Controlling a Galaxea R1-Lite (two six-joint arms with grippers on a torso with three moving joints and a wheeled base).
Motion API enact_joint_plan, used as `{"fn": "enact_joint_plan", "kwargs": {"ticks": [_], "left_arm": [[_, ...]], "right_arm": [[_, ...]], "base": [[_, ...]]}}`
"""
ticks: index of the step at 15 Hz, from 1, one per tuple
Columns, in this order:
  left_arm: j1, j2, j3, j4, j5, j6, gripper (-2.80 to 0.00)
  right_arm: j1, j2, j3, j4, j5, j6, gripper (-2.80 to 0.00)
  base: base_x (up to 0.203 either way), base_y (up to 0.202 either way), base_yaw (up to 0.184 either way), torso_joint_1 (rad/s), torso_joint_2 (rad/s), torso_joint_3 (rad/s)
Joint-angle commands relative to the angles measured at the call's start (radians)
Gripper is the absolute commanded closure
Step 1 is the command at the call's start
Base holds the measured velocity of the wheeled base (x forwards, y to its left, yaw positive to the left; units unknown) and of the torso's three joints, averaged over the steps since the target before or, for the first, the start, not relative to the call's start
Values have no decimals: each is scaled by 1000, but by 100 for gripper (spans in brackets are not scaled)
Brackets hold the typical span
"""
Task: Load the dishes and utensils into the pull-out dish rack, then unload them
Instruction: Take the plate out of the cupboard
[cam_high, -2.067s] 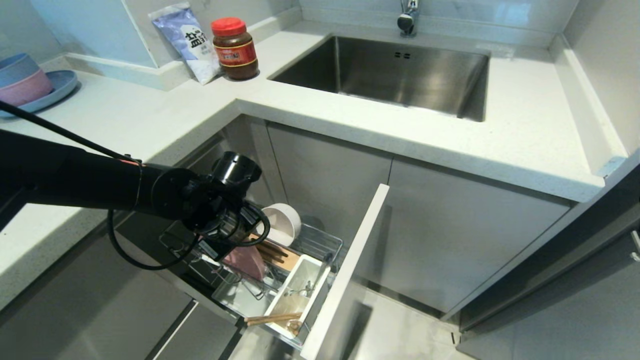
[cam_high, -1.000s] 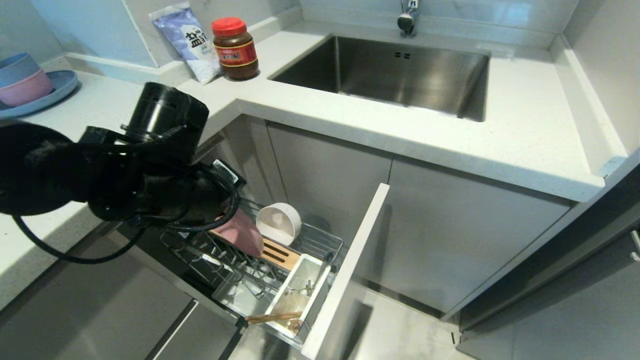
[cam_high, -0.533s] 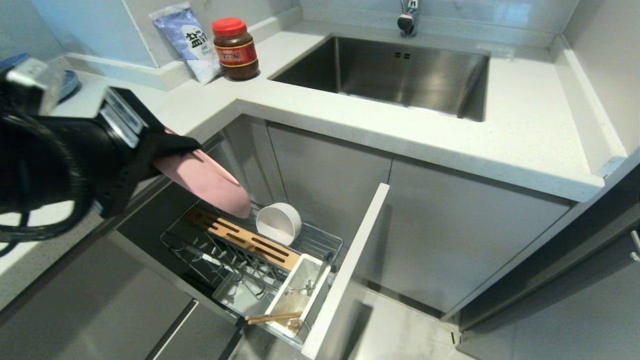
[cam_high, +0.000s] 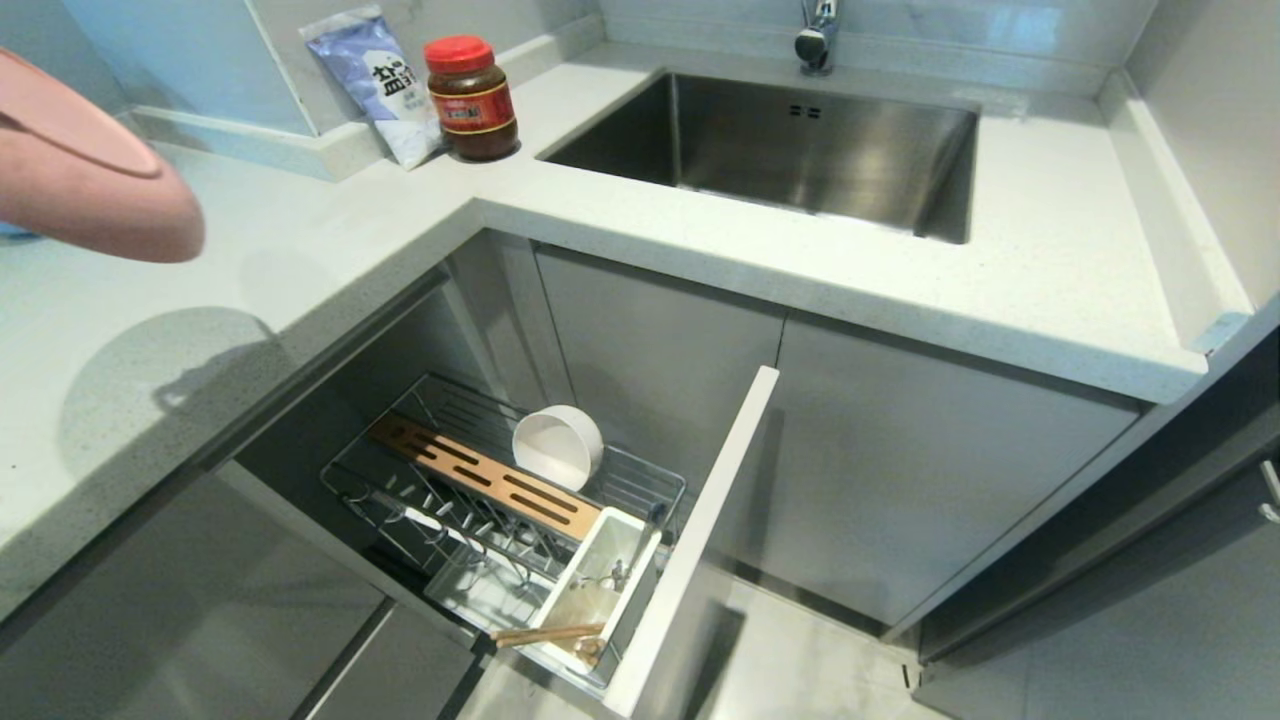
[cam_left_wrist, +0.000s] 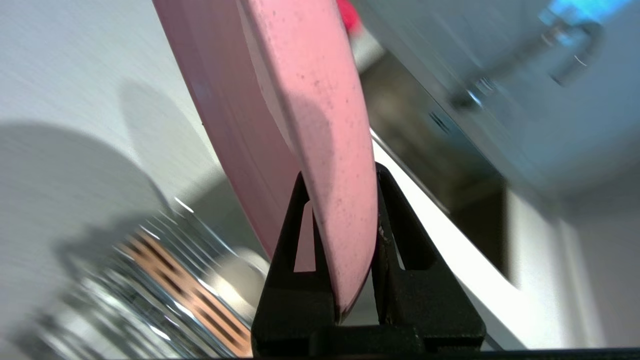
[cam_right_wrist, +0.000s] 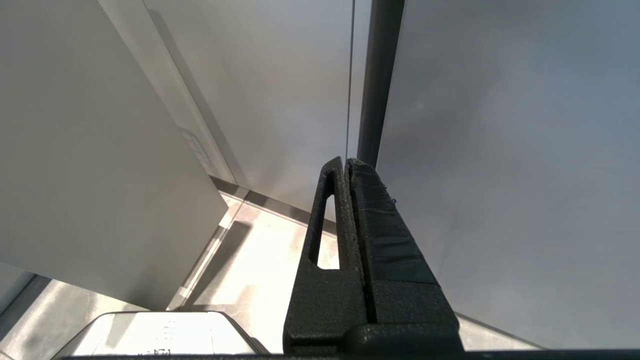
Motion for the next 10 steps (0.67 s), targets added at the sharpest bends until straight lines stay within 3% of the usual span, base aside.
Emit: {"fn": "enact_joint_plan", "kwargs": {"ticks": [1,4,7,10], "left_arm": [[179,-24,-13,-11,-1,83,0],[412,-10,-42,-17,-6,222,0],[550,39,-77,-11,17,503,0],[671,103,-156,117,37,687,0]], "right_arm": [[0,-3,1,0,0,0,0],[2,-2,2,0,0,0,0],[0,-3,1,0,0,0,0],[0,-2,1,0,0,0,0]], "base": [[0,0,0,0,0,0],[0,0,0,0,0,0],[0,0,0,0,0,0],[0,0,0,0,0,0]]}}
